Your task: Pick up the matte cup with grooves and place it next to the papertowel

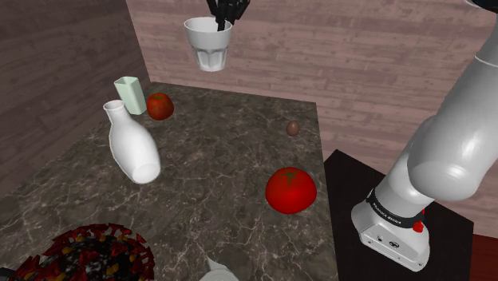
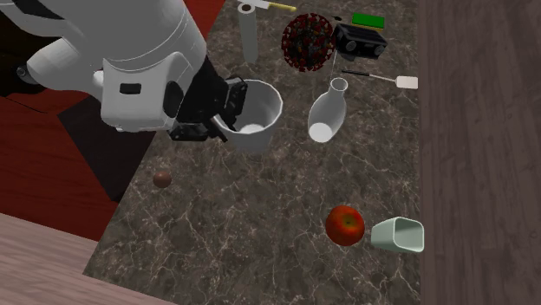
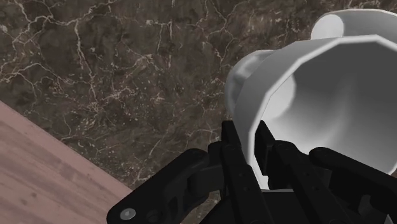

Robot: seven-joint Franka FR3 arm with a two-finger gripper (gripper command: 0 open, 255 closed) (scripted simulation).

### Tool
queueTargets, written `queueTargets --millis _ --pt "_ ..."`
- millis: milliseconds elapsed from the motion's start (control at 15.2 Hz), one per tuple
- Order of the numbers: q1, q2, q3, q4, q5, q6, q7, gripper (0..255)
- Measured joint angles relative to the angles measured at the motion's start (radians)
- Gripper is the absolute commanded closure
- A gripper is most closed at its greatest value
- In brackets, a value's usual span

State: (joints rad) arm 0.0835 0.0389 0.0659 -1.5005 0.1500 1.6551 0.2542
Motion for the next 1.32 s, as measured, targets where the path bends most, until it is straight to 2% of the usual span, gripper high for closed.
queueTargets --millis 330,594,1056,1320 --pt "0.031 -0.180 0.032 -0.220 0.010 0.050 0.055 255" --pt "0.055 -0.306 0.064 -0.354 0.024 0.066 0.106 255" --pt "0.102 -0.515 0.127 -0.537 0.064 0.057 0.203 255" --pt "0.132 -0.608 0.171 -0.597 0.093 0.039 0.268 255"
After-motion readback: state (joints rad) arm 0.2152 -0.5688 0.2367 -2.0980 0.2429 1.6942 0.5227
